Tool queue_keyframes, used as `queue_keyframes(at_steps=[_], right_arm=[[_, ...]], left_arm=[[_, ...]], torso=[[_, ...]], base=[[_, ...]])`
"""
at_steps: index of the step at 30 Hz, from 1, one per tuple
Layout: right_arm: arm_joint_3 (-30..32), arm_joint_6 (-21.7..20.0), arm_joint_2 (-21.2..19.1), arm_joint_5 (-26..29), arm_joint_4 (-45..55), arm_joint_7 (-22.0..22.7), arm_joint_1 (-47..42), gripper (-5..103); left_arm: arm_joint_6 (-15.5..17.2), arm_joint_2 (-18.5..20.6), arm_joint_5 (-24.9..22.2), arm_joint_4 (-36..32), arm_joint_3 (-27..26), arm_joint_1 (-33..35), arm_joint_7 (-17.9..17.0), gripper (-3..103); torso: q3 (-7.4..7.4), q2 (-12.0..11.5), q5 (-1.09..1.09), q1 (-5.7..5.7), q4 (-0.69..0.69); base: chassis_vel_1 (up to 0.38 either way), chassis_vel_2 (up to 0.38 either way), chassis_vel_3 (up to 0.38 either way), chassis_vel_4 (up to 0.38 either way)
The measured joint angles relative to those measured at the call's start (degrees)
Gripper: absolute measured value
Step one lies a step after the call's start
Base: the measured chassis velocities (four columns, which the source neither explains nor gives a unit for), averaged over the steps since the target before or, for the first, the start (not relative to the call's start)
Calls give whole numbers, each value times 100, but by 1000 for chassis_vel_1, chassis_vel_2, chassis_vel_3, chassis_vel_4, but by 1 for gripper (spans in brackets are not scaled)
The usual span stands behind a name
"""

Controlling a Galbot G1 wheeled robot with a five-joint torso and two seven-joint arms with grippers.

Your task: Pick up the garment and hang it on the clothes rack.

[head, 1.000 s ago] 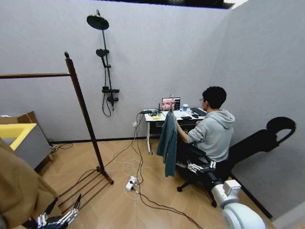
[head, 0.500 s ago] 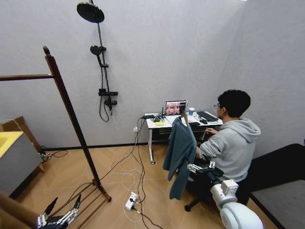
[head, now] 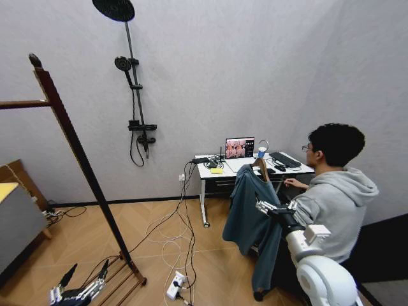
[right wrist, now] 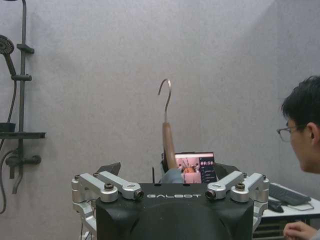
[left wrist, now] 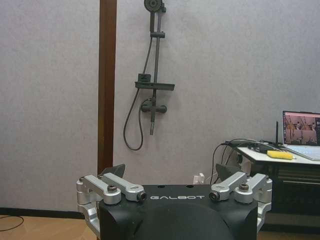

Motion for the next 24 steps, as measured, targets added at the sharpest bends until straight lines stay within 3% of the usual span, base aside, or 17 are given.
queue_keyframes(at_steps=[4,6,12,16,18,24], right_arm=[[55,-71,-475,256,-302,96,484,100],[40,-128,-957,487,-684,148,1007,100],[-222,-245,-1478,976,-1557,245,1787,100],[-331,-181,-1603,1131,-1952,114,2048,100],[-412,-87,-1684,1267,-2250,-174,2277,100],[-466,-25,-1730,1574,-2276,-491,2313,100]], left_arm=[[0,0,0,0,0,0,0,100],[0,0,0,0,0,0,0,100],[0,0,0,0,0,0,2,100],[0,0,0,0,0,0,1,100],[0,0,0,0,0,0,0,100],[0,0,0,0,0,0,0,100]], torso=[[0,0,0,0,-1],[2,-2,0,4,0],[3,-4,2,7,0],[2,-4,2,7,0],[2,-4,0,7,0],[3,-4,0,7,0]], base=[[28,-20,-27,29],[0,0,0,0],[0,0,0,0],[0,0,0,0],[0,0,0,0],[0,0,0,0]])
